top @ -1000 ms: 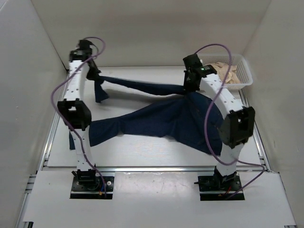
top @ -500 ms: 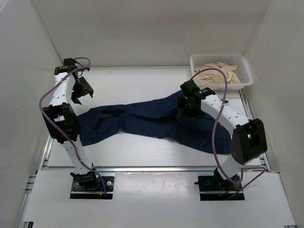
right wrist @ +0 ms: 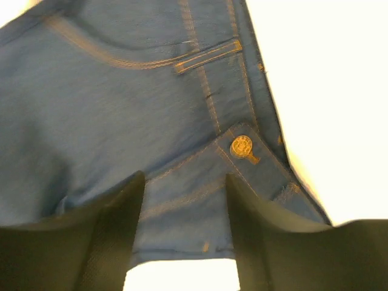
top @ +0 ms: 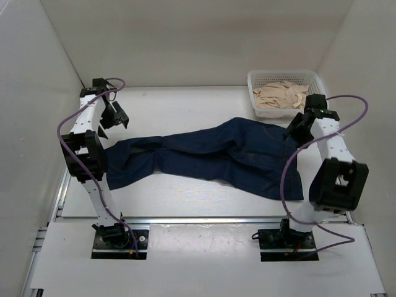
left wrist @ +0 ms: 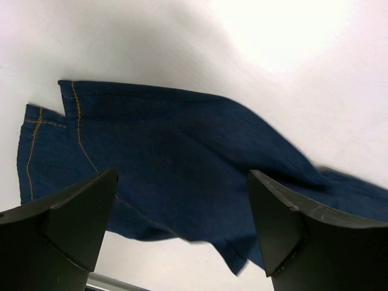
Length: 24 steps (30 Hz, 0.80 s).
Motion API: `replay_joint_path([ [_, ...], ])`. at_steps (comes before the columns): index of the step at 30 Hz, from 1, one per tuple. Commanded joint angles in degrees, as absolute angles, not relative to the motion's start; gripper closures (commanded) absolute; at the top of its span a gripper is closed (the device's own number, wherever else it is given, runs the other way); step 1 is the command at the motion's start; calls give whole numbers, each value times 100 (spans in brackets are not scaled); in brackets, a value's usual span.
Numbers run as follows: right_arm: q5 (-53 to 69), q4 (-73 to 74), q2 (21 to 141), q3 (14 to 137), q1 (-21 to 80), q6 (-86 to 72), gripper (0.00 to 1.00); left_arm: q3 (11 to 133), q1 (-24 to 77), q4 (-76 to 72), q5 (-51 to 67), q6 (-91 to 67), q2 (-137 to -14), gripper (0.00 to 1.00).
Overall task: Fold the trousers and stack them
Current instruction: Flatten the trousers out
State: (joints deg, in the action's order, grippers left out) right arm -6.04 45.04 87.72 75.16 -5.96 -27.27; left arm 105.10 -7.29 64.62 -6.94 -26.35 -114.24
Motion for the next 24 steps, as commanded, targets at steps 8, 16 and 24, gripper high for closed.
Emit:
replay_joint_path([
  [8,-983,4263,10739,8471,-949,-3226,17,9661,-878,5960,410,-2523,-11830,10],
  [16,-880,3869,11768,8807,-949,-3287,55,9781,-984,5967,563,-2522,-11988,90],
  [24,-1326,3806,10839,8228,-1001,-3410,100,11176,-1099,6643,133,-2400,-11936,90],
])
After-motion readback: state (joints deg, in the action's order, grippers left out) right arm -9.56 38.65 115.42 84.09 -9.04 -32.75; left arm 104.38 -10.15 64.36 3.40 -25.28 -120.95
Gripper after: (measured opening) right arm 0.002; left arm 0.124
